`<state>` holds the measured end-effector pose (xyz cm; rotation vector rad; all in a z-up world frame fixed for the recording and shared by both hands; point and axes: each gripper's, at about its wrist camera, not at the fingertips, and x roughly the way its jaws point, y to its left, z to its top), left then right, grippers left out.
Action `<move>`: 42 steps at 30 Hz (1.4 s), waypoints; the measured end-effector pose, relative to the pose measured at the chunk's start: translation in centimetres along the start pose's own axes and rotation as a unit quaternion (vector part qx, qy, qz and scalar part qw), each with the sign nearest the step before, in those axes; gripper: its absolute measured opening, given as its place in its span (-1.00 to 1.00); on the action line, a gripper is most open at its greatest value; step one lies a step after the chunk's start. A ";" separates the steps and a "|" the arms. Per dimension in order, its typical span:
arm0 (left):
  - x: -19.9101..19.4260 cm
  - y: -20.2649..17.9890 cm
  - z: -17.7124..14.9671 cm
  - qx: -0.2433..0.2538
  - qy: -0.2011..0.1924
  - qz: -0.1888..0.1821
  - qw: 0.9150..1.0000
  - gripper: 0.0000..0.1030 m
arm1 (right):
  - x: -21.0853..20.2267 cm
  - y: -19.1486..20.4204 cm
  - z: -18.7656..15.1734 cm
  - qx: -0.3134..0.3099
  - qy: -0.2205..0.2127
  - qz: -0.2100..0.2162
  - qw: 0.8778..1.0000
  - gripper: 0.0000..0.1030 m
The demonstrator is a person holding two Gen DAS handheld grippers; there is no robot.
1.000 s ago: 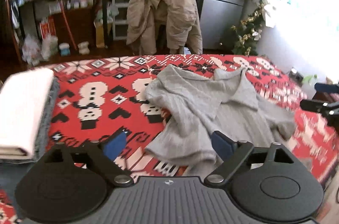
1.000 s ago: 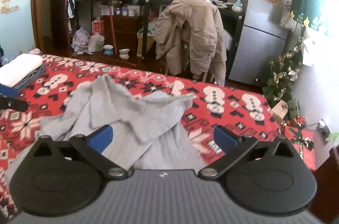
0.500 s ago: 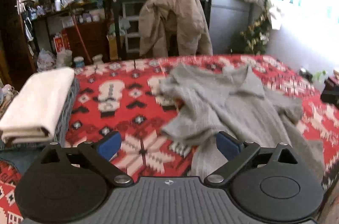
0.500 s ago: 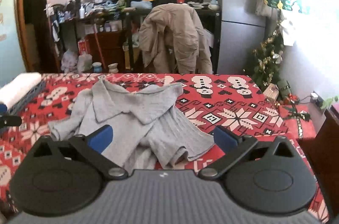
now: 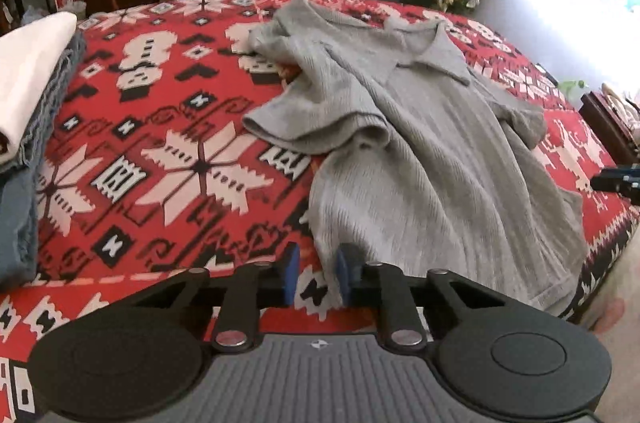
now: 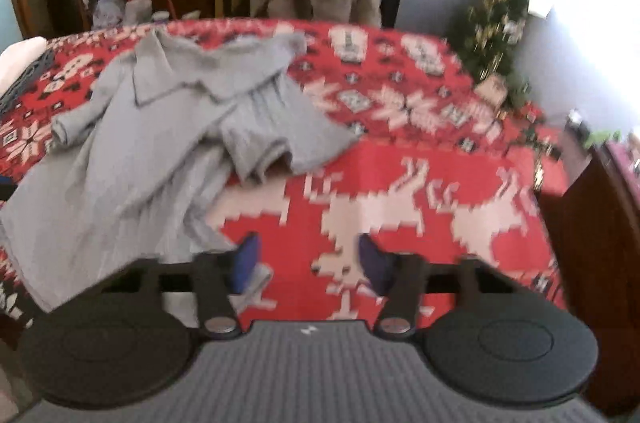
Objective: Fold clothes
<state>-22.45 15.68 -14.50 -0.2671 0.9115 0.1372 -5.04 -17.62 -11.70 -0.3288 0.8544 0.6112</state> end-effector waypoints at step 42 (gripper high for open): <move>-7.1 -0.2 -5.1 -0.026 0.108 0.011 0.994 -0.97 | -4.2 -5.0 -5.0 0.113 0.118 0.016 0.986 -0.96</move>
